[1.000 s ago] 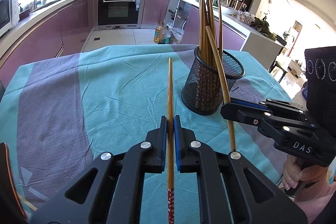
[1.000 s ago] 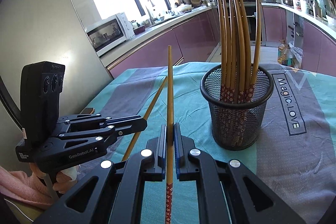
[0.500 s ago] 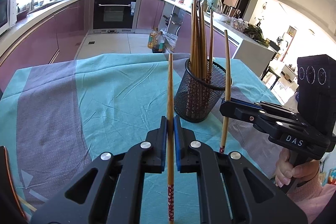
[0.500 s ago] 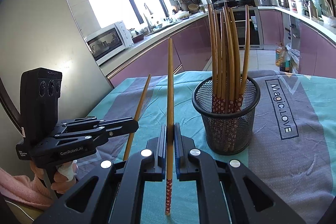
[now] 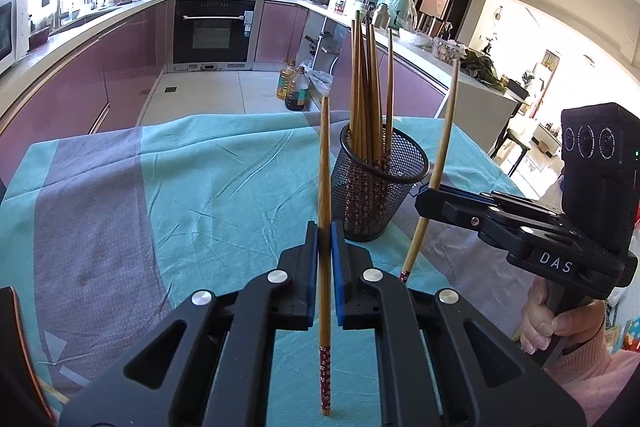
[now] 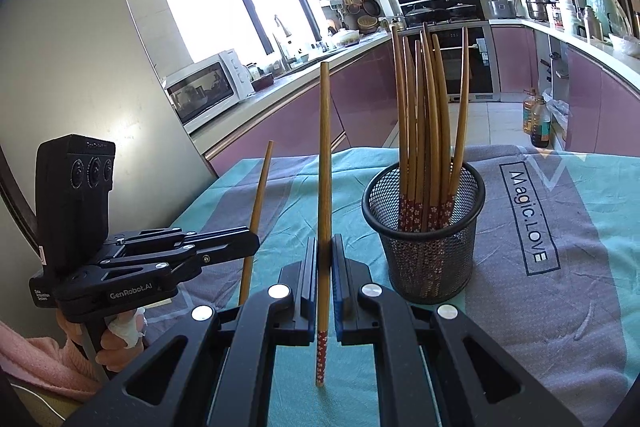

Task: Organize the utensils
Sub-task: 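Lift both held chopsticks upright and carry them toward the mesh cup, then lower both held chopsticks into the mesh cup beside the others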

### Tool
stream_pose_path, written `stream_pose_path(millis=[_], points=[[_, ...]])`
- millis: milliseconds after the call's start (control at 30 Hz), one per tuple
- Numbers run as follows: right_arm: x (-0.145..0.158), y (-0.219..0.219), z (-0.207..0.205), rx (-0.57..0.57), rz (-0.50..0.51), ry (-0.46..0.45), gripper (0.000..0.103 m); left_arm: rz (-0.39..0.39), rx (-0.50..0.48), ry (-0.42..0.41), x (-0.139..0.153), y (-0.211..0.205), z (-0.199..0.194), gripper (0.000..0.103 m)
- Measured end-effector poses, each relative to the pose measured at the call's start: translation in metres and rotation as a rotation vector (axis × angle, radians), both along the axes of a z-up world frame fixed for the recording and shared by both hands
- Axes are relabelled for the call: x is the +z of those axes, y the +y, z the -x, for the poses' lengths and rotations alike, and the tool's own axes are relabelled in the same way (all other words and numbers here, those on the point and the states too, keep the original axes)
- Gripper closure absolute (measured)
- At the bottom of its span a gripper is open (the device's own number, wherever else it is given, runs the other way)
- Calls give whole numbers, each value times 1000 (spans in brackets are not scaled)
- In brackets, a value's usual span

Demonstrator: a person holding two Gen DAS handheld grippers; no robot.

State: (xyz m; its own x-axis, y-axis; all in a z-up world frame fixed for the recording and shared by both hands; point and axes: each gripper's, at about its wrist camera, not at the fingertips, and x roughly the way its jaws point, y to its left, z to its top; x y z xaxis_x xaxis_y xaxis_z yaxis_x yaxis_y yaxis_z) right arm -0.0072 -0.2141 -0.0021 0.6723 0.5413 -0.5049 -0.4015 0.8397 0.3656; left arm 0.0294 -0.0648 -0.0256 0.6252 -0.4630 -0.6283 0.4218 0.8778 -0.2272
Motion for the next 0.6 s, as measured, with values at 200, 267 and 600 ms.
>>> stream_pose_path(millis=[200, 267, 600], points=[[4, -2, 2, -5, 1, -14, 97, 3, -4, -9, 4, 0, 1, 96], [5, -2, 3, -5, 0, -17, 97, 7, -6, -10, 4, 1, 1, 96], [9, -5, 5, -7, -3, -26, 97, 16, -13, -10, 5, 1, 1, 96]])
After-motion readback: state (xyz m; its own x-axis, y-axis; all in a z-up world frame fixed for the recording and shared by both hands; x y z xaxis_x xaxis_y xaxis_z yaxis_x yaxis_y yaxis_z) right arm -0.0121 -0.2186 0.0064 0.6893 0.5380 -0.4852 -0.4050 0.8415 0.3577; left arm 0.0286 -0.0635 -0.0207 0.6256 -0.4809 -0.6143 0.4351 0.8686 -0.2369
